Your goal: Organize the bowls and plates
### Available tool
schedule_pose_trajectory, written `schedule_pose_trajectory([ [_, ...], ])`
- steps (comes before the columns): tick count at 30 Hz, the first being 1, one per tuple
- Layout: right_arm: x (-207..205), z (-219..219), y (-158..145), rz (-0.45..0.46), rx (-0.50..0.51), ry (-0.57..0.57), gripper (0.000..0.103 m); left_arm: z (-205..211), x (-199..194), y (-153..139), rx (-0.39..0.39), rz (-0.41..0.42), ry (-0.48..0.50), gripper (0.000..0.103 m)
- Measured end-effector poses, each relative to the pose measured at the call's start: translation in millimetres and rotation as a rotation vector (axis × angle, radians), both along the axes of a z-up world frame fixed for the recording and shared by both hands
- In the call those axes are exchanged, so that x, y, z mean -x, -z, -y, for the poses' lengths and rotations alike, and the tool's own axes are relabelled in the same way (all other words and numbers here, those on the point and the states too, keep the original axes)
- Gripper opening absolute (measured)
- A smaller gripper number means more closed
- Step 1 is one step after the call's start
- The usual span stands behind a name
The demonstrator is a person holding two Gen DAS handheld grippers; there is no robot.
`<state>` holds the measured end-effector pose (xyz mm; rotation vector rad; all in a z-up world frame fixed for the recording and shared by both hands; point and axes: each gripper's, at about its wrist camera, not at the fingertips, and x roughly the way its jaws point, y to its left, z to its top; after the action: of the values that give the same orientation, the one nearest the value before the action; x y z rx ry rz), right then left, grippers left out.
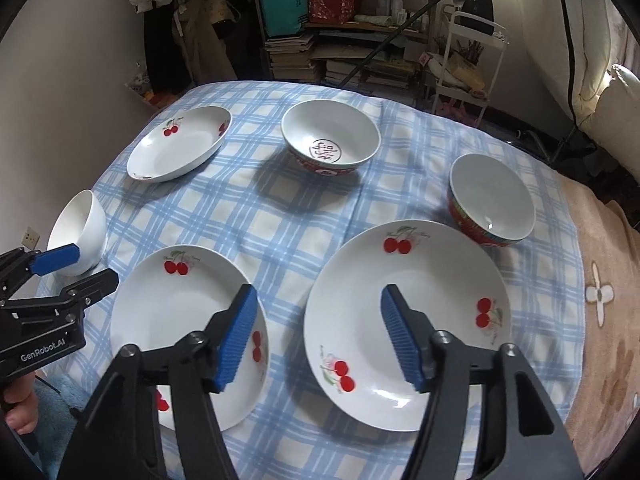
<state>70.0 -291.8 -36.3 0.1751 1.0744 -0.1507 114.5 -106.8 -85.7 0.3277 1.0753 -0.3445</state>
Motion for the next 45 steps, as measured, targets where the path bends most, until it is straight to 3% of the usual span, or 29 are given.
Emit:
schedule_pose_trajectory([
  [1, 1.8, 7.6, -0.6, 0.0, 0.0, 0.021, 0.089, 5.4, 0.8, -1.4, -0.006, 0.009, 0.006, 0.083],
  [4, 8.4, 30.7, -1.7, 0.0, -0.029, 0.056, 0.096, 22.1, -0.1, -4.1, -0.013, 0.015, 0.029, 0.084],
  [17, 32.1, 104.4, 15.1, -0.084, -0.01, 0.145, 0.096, 93.8, -17.9, -5.5, 0.009, -0.018, 0.148, 0.084],
  [33, 41.4, 151.7, 54.4, -0.155, -0.052, 0.229, 0.093, 144.9, -19.6, 43.1, -0.047, -0.124, 0.173, 0.084],
  [35, 41.6, 154.8, 58.0, -0.154, -0.066, 0.233, 0.086, 149.6, -19.5, 49.5, -0.056, -0.135, 0.177, 0.084],
  [37, 40.1, 156.3, 63.1, -0.159, -0.096, 0.224, 0.066, 154.8, -19.0, 55.7, -0.071, -0.139, 0.182, 0.084],
  [39, 37.2, 158.5, 70.6, -0.183, -0.122, 0.222, 0.055, 157.7, -19.5, 62.3, -0.082, -0.157, 0.181, 0.084],
  [41, 35.4, 161.1, 76.3, -0.199, -0.137, 0.231, 0.047, 160.0, -19.6, 68.0, -0.08, -0.188, 0.185, 0.075],
  [44, 34.4, 166.6, 84.4, -0.212, -0.172, 0.242, 0.034, 162.6, -19.6, 75.7, -0.071, -0.22, 0.193, 0.051],
  [45, 34.8, 169.8, 86.3, -0.207, -0.204, 0.243, 0.029, 162.2, -20.6, 79.1, -0.049, -0.248, 0.191, 0.035],
])
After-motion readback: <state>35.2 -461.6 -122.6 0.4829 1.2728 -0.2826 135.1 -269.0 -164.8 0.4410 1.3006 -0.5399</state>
